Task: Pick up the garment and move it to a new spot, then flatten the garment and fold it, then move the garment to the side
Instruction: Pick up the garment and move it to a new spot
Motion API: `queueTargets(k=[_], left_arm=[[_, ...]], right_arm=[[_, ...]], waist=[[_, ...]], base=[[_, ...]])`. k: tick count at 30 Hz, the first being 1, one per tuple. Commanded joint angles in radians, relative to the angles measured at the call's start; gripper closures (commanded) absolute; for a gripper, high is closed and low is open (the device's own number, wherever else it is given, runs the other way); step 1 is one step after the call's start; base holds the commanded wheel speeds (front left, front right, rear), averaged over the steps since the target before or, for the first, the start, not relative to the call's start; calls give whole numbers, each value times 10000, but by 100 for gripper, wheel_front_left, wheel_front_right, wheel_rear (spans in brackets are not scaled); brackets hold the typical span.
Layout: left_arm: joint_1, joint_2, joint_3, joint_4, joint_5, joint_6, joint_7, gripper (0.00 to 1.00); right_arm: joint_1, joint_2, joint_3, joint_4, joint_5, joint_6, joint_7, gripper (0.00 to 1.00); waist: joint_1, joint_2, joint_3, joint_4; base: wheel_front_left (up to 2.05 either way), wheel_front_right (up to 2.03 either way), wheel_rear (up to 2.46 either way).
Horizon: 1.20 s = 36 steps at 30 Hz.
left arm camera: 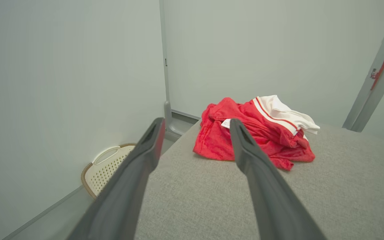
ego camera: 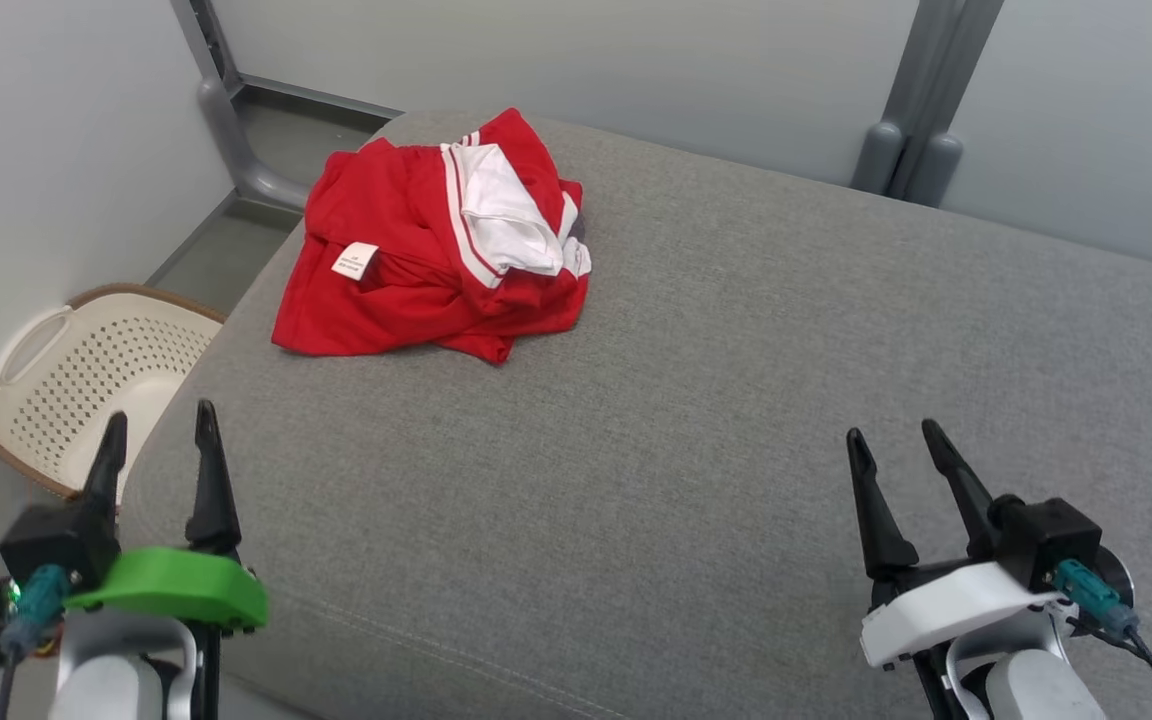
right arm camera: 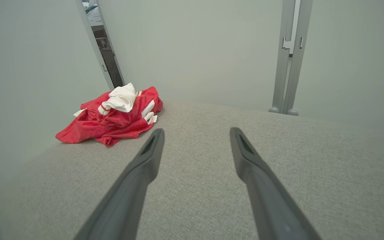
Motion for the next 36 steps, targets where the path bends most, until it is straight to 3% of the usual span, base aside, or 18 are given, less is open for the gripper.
queueTargets(k=[1, 11, 19, 26, 36], left_arm=[[-467, 125, 49, 64, -48, -82, -68, 0], [-3606, 817, 389, 649, -395, -484, -4, 0], [-5828, 1439, 721, 1635, -816, -816, 301, 0], [-6935, 2010, 830, 3192, -1353, -1193, 1041, 0], [-7638, 2244, 606, 5507, -1994, -1464, 2283, 0]], right_arm=[[-188, -49, -59, -112, -127, 4, 59, 0], [-950, -496, -616, -943, -514, 3, 335, 0], [-1440, -711, -1125, -1694, -799, 3, 433, 0], [-1590, -818, -1482, -2087, -835, 3, 475, 0], [-1741, -791, -1463, -2233, -904, 3, 515, 0]], waist=[[0, 0, 789, -793], [0, 0, 2841, -2777], [0, 0, 4192, -3795], [0, 0, 4806, -4137], [0, 0, 5100, -4242]], base=[[0, 0, 0], [0, 0, 0], [0, 0, 0], [0, 0, 0], [0, 0, 0]])
